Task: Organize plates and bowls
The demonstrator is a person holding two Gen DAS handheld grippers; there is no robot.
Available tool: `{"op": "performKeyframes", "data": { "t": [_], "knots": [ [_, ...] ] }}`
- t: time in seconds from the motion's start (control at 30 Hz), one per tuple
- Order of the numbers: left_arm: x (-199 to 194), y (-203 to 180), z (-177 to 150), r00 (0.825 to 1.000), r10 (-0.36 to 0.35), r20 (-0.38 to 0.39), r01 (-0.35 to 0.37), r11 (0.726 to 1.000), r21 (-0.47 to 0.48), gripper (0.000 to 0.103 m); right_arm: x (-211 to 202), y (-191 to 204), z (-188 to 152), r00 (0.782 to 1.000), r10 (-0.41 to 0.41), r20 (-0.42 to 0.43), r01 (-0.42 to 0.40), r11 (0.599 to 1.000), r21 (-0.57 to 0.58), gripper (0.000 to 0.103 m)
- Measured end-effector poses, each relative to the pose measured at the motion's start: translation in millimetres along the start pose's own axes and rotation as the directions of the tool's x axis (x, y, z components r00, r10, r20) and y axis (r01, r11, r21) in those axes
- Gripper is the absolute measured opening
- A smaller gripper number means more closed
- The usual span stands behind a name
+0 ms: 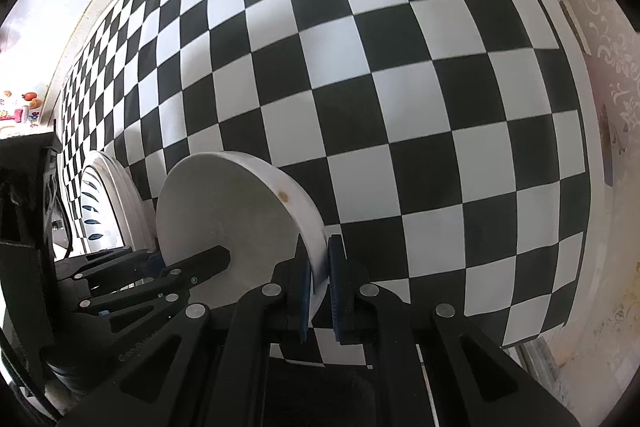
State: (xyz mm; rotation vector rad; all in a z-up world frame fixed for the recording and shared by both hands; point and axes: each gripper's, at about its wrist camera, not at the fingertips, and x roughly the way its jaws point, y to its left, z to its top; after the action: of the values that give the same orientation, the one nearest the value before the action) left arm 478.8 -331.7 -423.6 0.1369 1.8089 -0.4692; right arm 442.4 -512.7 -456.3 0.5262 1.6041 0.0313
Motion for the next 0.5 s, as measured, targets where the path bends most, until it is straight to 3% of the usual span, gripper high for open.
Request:
{"op": "performKeyframes", "data": {
  "t": [0.2,0.37,0.4,0.47,0.5],
  "knots": [
    [-25.1,7.7,1.5,0.999,0.023,0.031,-0.022,0.999,-0.05,0.018,-0.5,-11.1,2.3,0.997,0.063,-0.046,-0.061,0.997,0.042,0.011],
    [-76.6,15.1,10.5,0.99,0.025,0.135,-0.014,0.996,-0.083,0.025,-33.4,-1.0,8.2,1.0,0.004,0.007,-0.004,1.0,-0.023,0.014],
    [-87.2,16.9,15.8,0.987,0.02,0.159,-0.006,0.996,-0.084,0.025,-41.5,2.2,11.7,1.0,-0.007,0.03,0.008,0.999,-0.036,0.017],
    [-108.4,23.1,30.4,0.976,0.019,0.215,0.001,0.996,-0.093,0.028,-59.0,9.0,24.7,0.997,-0.004,0.081,0.009,0.998,-0.057,0.034],
    [-116.6,26.6,38.8,0.971,0.021,0.237,0.003,0.995,-0.099,0.03,-67.5,12.2,34.3,0.994,0.022,0.104,-0.016,0.998,-0.062,0.052]
  ]
}}
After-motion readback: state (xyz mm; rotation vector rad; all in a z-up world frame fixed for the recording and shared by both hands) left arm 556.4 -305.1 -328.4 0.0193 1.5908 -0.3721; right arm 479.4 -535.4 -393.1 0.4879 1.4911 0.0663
